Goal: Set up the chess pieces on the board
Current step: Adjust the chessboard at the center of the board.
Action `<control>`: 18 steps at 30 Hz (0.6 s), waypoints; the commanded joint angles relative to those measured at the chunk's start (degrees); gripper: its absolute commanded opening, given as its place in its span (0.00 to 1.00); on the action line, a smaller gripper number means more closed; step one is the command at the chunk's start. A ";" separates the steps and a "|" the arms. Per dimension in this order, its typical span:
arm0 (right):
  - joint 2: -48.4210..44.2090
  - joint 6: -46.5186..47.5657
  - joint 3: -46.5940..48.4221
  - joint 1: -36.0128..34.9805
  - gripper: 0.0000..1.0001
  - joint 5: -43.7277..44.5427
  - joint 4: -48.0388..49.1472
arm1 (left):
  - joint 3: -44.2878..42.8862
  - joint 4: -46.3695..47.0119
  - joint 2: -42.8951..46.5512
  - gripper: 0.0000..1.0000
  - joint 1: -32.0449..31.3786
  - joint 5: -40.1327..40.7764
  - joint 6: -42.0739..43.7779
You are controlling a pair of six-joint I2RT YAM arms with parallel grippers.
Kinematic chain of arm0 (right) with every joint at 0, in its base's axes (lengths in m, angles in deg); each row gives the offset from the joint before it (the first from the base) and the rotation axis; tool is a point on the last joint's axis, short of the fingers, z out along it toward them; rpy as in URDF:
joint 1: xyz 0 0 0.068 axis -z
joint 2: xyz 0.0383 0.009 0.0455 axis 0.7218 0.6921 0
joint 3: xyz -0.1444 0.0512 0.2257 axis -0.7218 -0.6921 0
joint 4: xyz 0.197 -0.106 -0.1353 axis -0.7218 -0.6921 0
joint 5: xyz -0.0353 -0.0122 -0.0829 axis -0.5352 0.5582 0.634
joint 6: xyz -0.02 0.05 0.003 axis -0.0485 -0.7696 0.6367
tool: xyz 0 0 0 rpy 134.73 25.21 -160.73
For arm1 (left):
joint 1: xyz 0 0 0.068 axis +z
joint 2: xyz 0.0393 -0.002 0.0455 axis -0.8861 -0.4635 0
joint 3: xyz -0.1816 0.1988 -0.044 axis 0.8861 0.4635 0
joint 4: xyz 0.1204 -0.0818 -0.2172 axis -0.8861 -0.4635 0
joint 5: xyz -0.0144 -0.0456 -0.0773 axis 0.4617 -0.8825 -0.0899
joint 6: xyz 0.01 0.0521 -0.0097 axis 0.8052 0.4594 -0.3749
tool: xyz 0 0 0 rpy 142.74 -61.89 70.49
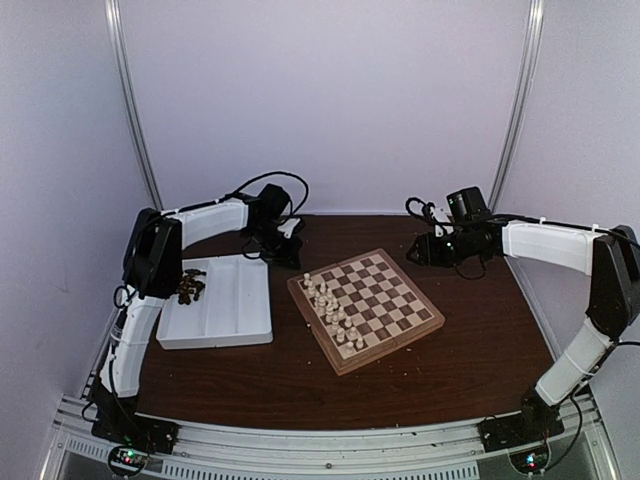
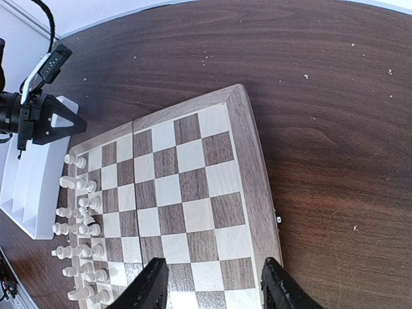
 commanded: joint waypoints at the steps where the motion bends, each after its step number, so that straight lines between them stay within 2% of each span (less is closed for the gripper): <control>1: 1.11 0.84 2.00 0.13 0.52 2.23 -1.07 | -3.97 -0.10 -4.96 0.00 0.11 -0.84 -0.70; 6: 4.66 1.09 4.74 0.29 0.60 4.55 -2.94 | -4.17 -2.20 -5.90 0.00 0.05 -1.67 -0.09; 11: 8.89 1.36 7.32 0.49 0.82 5.68 -3.47 | -3.99 -6.29 -5.56 0.00 -0.27 -4.72 2.20; 14: 12.55 -0.28 8.87 2.82 0.83 4.79 -2.28 | -1.51 -7.51 -3.82 0.00 -0.86 -5.37 3.38; 18: 18.82 -4.78 11.57 6.87 0.78 -4.78 1.45 | 2.87 -7.52 -0.85 0.00 -1.60 -5.92 3.53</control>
